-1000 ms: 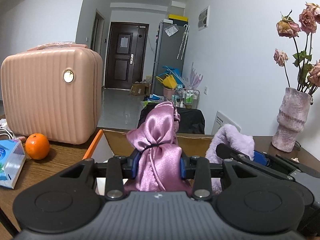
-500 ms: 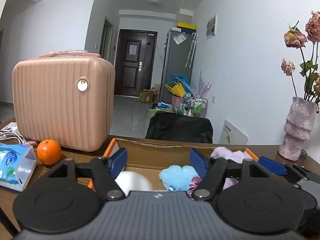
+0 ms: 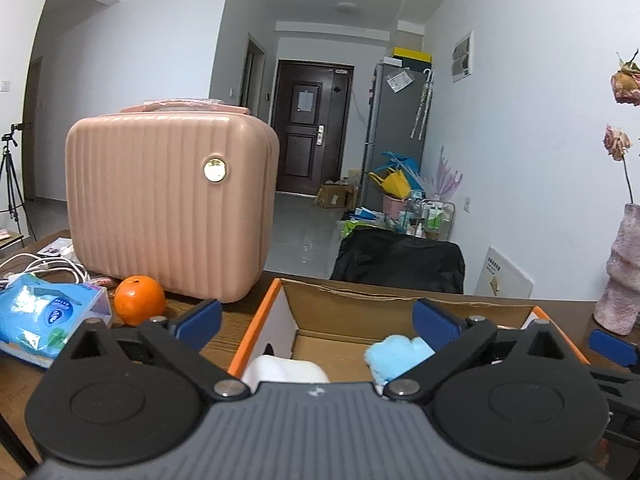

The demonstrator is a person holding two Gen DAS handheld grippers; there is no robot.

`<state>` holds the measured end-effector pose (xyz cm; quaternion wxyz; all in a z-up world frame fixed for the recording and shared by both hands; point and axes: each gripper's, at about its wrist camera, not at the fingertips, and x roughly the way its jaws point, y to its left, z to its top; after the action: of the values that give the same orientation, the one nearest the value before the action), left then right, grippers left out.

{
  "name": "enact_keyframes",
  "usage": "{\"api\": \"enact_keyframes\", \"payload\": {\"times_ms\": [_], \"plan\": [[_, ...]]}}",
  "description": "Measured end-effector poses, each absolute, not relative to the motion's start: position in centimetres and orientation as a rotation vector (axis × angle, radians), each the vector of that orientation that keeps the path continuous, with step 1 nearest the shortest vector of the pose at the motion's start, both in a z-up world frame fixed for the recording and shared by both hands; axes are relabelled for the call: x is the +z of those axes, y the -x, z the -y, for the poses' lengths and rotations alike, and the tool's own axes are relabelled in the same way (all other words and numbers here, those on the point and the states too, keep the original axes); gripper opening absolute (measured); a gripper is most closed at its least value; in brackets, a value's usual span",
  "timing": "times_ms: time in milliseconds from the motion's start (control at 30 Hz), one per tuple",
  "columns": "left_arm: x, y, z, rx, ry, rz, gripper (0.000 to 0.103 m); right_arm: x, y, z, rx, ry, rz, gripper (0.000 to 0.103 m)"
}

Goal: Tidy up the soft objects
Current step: 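Open both tools to drop the pouch and headband into the box, then withdraw both open tools from the box toward the mesh puff and tissue pack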

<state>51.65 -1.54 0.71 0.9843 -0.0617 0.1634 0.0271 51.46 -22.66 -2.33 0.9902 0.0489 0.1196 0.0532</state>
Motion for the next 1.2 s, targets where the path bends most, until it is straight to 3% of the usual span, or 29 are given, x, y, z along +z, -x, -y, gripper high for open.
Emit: {"api": "enact_keyframes", "payload": {"times_ms": [1200], "plan": [[-0.2, -47.6, 2.0, 0.051, 0.066, -0.332, 0.103, -2.5, -45.6, 22.5, 0.114, -0.039, -0.190, 0.103]]}}
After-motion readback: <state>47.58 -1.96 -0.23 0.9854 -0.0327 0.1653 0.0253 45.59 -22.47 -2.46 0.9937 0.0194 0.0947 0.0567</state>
